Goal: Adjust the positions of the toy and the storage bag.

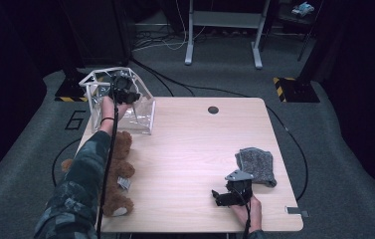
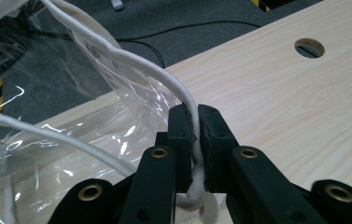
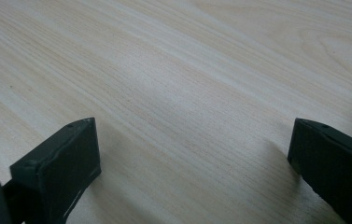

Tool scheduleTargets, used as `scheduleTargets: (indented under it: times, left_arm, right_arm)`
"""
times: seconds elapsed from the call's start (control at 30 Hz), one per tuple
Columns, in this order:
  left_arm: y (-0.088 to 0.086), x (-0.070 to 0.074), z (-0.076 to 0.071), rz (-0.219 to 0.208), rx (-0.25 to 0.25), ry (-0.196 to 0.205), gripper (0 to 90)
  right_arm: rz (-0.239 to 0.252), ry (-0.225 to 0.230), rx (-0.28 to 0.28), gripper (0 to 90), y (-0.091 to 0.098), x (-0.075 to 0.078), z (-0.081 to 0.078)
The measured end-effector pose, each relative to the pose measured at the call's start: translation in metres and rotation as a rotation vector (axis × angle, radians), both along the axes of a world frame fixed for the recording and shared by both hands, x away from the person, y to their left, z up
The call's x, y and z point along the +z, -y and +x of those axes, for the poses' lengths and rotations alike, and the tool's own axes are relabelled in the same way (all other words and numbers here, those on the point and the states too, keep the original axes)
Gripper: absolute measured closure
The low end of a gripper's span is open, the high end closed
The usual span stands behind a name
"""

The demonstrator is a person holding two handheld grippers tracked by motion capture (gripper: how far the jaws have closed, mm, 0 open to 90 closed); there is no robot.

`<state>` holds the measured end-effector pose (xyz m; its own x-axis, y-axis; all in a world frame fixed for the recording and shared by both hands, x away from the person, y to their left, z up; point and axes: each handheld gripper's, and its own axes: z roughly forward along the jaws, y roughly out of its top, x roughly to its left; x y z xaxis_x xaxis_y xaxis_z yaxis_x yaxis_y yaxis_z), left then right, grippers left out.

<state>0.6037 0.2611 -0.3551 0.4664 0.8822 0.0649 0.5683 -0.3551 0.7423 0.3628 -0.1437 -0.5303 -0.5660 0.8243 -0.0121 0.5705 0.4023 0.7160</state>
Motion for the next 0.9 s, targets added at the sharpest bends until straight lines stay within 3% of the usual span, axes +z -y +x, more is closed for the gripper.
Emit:
scheduleTargets:
  times: [0.47,0.9]
  left_arm:
    - [0.012,0.002,-0.001,0.001,-0.043,-0.006,83.9]
    - [0.033,0.003,0.002,0.004,-0.094,-0.009,83.7]
  right_arm:
    - [0.000,0.000,0.000,1.5,0.000,0.000,0.000]
    - [0.000,0.000,0.000,1.5,0.000,0.000,0.000]
